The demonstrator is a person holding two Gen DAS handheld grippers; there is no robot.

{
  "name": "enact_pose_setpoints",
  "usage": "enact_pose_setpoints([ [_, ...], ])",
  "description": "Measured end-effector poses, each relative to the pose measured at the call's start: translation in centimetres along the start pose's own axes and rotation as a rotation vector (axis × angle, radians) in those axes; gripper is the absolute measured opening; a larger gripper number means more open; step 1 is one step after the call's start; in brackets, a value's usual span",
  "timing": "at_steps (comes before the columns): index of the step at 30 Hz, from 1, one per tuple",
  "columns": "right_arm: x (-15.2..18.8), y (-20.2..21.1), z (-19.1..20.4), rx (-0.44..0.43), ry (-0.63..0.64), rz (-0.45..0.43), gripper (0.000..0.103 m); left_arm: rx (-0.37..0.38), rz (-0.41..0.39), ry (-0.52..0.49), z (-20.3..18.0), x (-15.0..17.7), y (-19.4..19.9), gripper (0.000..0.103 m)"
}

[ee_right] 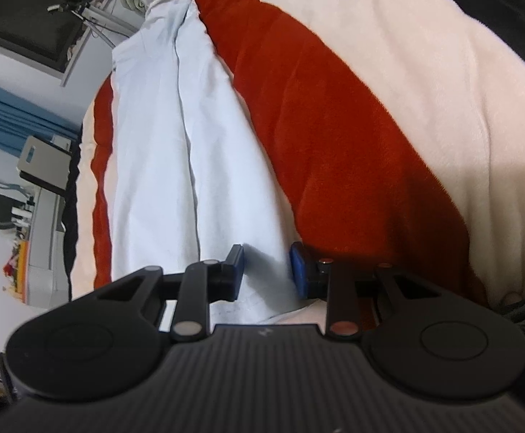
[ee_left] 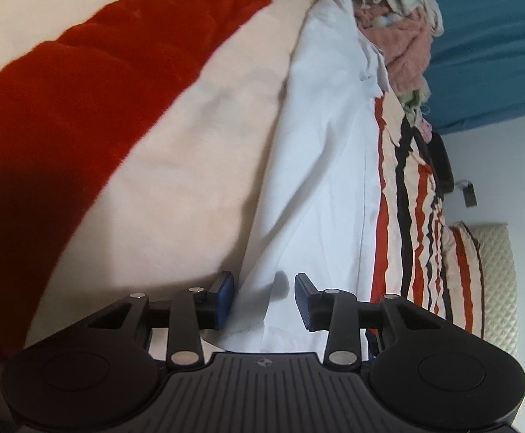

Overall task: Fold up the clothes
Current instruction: 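Grasp the hem with the left gripper while the right gripper grasps beside it, then lift the hem with both grippers and fold it over toward the collar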

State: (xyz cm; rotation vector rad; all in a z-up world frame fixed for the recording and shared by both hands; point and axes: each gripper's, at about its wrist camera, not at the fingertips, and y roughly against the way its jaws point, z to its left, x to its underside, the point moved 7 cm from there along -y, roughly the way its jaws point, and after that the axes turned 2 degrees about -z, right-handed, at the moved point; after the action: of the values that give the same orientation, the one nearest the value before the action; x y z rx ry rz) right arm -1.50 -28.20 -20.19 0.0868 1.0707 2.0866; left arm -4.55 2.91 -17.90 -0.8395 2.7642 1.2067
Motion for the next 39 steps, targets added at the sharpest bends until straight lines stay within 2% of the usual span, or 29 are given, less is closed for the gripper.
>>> enact_pose_setpoints([
  [2, 0.2, -0.2, 0.3, -0.005, 0.006, 0.015, 0.033, -0.001, 0.009, -0.016, -0.2, 0.2, -0.2, 0.033],
  [4, 0.5, -0.3, 0.5, -0.030, 0.008, 0.041, 0.033, 0.001, 0.021, -0.018, -0.3, 0.3, -0.5, 0.014],
  [6, 0.7, -0.2, 0.7, -0.038, 0.014, 0.043, 0.031, 0.003, 0.019, -0.008, -0.2, 0.2, -0.5, 0.009],
  [7, 0.8, 0.0, 0.8, -0.043, 0.018, 0.042, 0.019, 0.009, 0.015, -0.001, -0.2, 0.1, -0.5, 0.005],
  [8, 0.8, 0.2, 0.8, -0.054, 0.007, 0.038, 0.012, 0.031, 0.005, 0.008, -0.3, 0.0, -0.2, 0.004],
  [11, 0.5, 1.4, 0.9, -0.125, -0.043, -0.003, 0.009, 0.096, -0.048, 0.042, -1.2, -0.9, 1.5, 0.003],
  [14, -0.4, 4.4, 2.0, -0.263, -0.084, -0.106, 0.009, 0.164, -0.128, 0.068, -2.5, -1.9, 4.1, 0.003],
  [18, -1.5, 8.4, 4.6, -0.344, -0.056, -0.169, 0.008, 0.276, -0.175, 0.100, -5.4, -2.9, 7.3, 0.003],
  [23, -2.9, 14.2, 7.8, -0.407, 0.016, -0.248, 0.008, 0.346, -0.214, 0.072, -9.1, -3.0, 11.9, 0.003],
  [25, -2.8, 16.3, 8.4, -0.397, 0.061, -0.268, 0.008, 0.327, -0.211, 0.078, -9.6, -1.9, 13.6, 0.003],
  [27, -1.5, 17.9, 8.6, -0.340, 0.131, -0.279, 0.008, 0.324, -0.231, 0.075, -9.8, -0.2, 15.3, 0.003],
  [30, 0.7, 19.0, 7.7, -0.310, 0.146, -0.277, 0.008, 0.305, -0.245, 0.070, -8.5, 2.4, 17.0, 0.003],
  [32, 1.6, 18.6, 6.7, -0.292, 0.131, -0.277, 0.008, 0.276, -0.237, 0.070, -7.9, 3.0, 16.5, 0.003],
  [35, 1.0, 16.5, 5.7, -0.310, 0.047, -0.272, 0.008, 0.230, -0.216, 0.047, -7.8, 2.1, 14.4, 0.003],
  [39, -2.0, 13.2, 5.7, -0.311, -0.025, -0.288, 0.008, 0.178, -0.210, 0.050, -8.8, -1.7, 11.0, 0.003],
])
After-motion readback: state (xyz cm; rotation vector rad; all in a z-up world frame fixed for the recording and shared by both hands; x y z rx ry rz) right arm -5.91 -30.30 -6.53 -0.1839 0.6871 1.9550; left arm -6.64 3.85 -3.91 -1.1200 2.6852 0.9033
